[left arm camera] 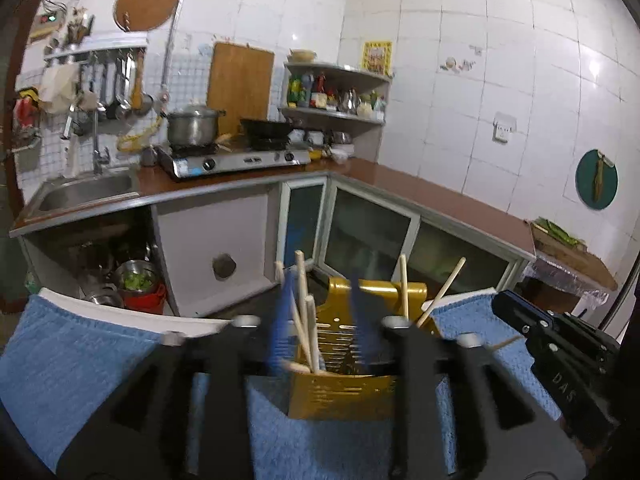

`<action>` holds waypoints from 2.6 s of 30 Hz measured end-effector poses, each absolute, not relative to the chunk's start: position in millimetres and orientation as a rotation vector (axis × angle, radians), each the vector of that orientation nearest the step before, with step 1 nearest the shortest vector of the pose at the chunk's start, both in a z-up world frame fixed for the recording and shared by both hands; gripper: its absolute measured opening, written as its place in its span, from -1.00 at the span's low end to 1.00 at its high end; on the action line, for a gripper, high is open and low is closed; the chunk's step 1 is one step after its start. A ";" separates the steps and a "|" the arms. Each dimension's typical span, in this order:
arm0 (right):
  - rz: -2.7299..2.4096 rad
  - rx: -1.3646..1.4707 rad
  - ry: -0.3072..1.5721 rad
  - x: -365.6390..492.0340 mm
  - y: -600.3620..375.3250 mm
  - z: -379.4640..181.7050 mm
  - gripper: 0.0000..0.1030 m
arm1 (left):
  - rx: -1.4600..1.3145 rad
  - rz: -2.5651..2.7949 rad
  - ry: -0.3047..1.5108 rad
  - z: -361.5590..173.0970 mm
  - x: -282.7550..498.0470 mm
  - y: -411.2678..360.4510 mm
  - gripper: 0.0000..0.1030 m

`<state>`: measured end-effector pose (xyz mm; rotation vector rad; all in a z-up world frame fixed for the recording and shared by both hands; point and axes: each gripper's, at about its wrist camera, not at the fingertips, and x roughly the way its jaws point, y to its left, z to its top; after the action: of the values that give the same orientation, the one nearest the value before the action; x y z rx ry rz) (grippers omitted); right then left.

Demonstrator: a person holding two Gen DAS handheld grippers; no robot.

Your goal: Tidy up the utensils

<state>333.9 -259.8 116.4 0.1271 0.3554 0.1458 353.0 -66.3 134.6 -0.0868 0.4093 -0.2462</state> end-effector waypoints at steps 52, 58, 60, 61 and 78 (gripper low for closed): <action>0.012 0.080 0.265 96.6 -231.8 5.8 0.91 | 0.109 -0.034 0.272 7.1 90.4 -16.5 0.90; 0.011 0.051 0.255 94.6 -228.4 3.5 0.91 | 0.104 -0.033 0.281 7.7 92.5 -13.6 0.90; 0.015 0.062 0.268 96.8 -230.5 2.4 0.91 | 0.089 -0.039 0.305 7.5 96.7 -11.5 0.90; 0.014 0.066 0.273 97.4 -231.0 2.0 0.91 | 0.077 -0.040 0.321 7.5 98.9 -9.3 0.90; -0.001 0.095 0.273 98.2 -240.6 1.0 0.91 | 0.068 -0.056 0.329 4.6 101.7 -8.2 0.90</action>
<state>98.2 -240.6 1.0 0.0948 0.2733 -0.0012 101.7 -8.2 4.6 0.0682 0.3287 -0.0564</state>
